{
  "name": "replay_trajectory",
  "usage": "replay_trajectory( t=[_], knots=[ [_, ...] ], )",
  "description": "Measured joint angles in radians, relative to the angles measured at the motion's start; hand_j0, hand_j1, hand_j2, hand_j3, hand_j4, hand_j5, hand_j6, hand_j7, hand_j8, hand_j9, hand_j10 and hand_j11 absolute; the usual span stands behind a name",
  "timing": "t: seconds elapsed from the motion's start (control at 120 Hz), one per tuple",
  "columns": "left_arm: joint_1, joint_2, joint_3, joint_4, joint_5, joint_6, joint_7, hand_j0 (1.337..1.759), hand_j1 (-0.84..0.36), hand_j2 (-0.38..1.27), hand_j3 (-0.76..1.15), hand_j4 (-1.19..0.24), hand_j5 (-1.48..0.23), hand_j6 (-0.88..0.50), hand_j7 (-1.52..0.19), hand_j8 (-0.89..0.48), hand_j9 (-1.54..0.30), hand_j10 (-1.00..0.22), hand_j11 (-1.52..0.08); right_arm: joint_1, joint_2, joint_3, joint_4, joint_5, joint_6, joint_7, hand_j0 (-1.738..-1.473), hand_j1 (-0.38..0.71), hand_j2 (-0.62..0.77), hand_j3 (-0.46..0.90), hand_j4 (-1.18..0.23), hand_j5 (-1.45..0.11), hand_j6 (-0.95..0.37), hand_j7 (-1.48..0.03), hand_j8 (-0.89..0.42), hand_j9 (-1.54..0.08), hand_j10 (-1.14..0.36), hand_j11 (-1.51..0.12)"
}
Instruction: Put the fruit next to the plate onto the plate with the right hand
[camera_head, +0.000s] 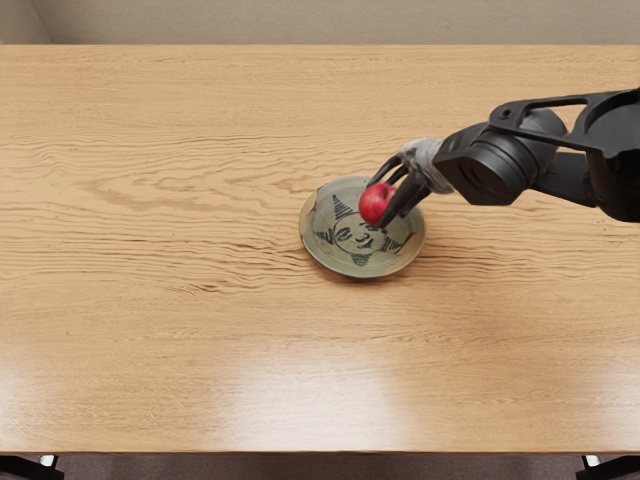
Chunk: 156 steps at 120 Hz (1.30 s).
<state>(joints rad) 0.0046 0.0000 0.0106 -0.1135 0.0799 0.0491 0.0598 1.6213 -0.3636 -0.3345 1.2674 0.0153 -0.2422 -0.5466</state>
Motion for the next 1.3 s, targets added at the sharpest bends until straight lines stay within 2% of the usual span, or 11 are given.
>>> replay_trajectory(
  t=[0.283, 0.425, 0.508, 0.642, 0.8, 0.925, 1.025, 1.1, 1.125, 1.2, 1.3],
  knots=[
    [-0.001, 0.0, 0.0, 0.0, 0.0, 0.0, 0.0, 1.658, 0.06, 0.05, 0.0, -0.24, -0.32, -0.24, -0.32, -0.24, -0.32, -0.24, -0.32, -0.016, 0.052, 0.001, -0.039, 0.002, -0.001, 0.0, -1.657, 0.29, 0.25, 0.0, -0.53, -1.03, -0.31, -0.97, -0.33, -1.01, -0.72, -1.01],
    [-0.002, 0.0, 0.0, 0.0, 0.0, 0.0, 0.0, 1.658, 0.06, 0.05, 0.0, -0.24, -0.32, -0.24, -0.32, -0.24, -0.32, -0.24, -0.32, -0.023, 0.056, 0.001, -0.04, -0.001, -0.006, -0.001, -1.658, 0.27, 0.16, 0.0, -0.56, -0.89, -0.36, -0.85, -0.38, -0.88, -0.63, -0.88],
    [-0.001, 0.0, 0.0, 0.0, 0.0, 0.0, 0.0, 1.658, 0.06, 0.05, 0.0, -0.24, -0.32, -0.24, -0.32, -0.24, -0.32, -0.24, -0.32, -0.023, 0.056, 0.001, -0.039, -0.003, -0.007, -0.001, -1.658, 0.24, 0.08, 0.0, -0.52, -0.78, -0.38, -0.75, -0.4, -0.77, -0.57, -0.77],
    [0.0, 0.0, 0.0, 0.0, 0.0, 0.0, 0.0, 1.658, 0.06, 0.05, 0.0, -0.24, -0.32, -0.24, -0.32, -0.24, -0.32, -0.24, -0.32, -0.02, 0.056, 0.011, -0.03, 0.002, -0.011, -0.006, -1.658, 0.15, 0.01, 0.0, -0.43, -0.61, -0.35, -0.6, -0.32, -0.61, -0.45, -0.61],
    [-0.001, 0.0, 0.0, 0.0, 0.0, 0.0, 0.0, 1.658, 0.06, 0.05, 0.0, -0.24, -0.32, -0.24, -0.32, -0.24, -0.32, -0.24, -0.32, -0.012, 0.05, 0.025, -0.005, 0.005, -0.014, -0.025, -1.658, 0.06, -0.02, 0.0, -0.35, -0.48, -0.31, -0.47, -0.3, -0.48, -0.36, -0.48],
    [0.0, 0.0, 0.0, 0.0, 0.0, 0.0, 0.0, 1.658, 0.06, 0.05, 0.0, -0.24, -0.32, -0.24, -0.32, -0.24, -0.32, -0.24, -0.32, 0.007, -0.001, 0.028, 0.025, 0.006, -0.012, -0.027, -1.658, -0.03, -0.03, 0.0, -0.27, -0.36, -0.25, -0.36, -0.24, -0.36, -0.28, -0.36],
    [-0.001, 0.0, 0.0, 0.0, 0.0, 0.0, 0.0, 1.658, 0.06, 0.05, 0.0, -0.24, -0.32, -0.24, -0.32, -0.24, -0.32, -0.24, -0.32, 0.037, -0.078, 0.03, 0.057, 0.006, 0.009, -0.026, -1.658, -0.12, -0.02, 0.0, -0.19, -0.26, -0.18, -0.25, -0.17, -0.25, -0.19, -0.26],
    [-0.001, 0.0, 0.0, 0.0, 0.0, 0.0, 0.0, 1.658, 0.06, 0.05, 0.0, -0.24, -0.32, -0.24, -0.32, -0.24, -0.32, -0.24, -0.32, 0.051, -0.164, 0.051, 0.068, 0.006, 0.09, -0.021, -1.658, -0.17, -0.02, 0.0, -0.15, -0.2, -0.14, -0.2, -0.14, -0.2, -0.15, -0.2],
    [-0.001, 0.0, 0.0, 0.0, 0.0, 0.0, 0.0, 1.658, 0.06, 0.05, 0.0, -0.24, -0.32, -0.24, -0.32, -0.24, -0.32, -0.24, -0.32, 0.055, -0.208, 0.057, 0.07, 0.006, 0.138, -0.008, -1.658, -0.18, -0.02, 0.0, -0.14, -0.19, -0.13, -0.18, -0.13, -0.19, -0.14, -0.19],
    [-0.001, 0.0, 0.0, 0.0, 0.0, 0.0, 0.0, 1.658, 0.06, 0.05, 0.0, -0.24, -0.32, -0.24, -0.32, -0.24, -0.32, -0.24, -0.32, 0.068, -0.375, 0.07, 0.072, 0.007, 0.324, 0.068, -1.658, -0.21, -0.02, 0.0, -0.11, -0.15, -0.11, -0.15, -0.11, -0.15, -0.12, -0.15],
    [0.0, 0.0, 0.0, 0.0, 0.0, 0.0, 0.0, 1.658, 0.06, 0.05, 0.0, -0.24, -0.32, -0.24, -0.32, -0.24, -0.32, -0.24, -0.32, 0.076, -0.581, 0.074, 0.068, 0.008, 0.616, 0.226, -1.658, -0.24, -0.01, 0.0, -0.09, -0.12, -0.09, -0.12, -0.09, -0.12, -0.09, -0.12]
  ],
)
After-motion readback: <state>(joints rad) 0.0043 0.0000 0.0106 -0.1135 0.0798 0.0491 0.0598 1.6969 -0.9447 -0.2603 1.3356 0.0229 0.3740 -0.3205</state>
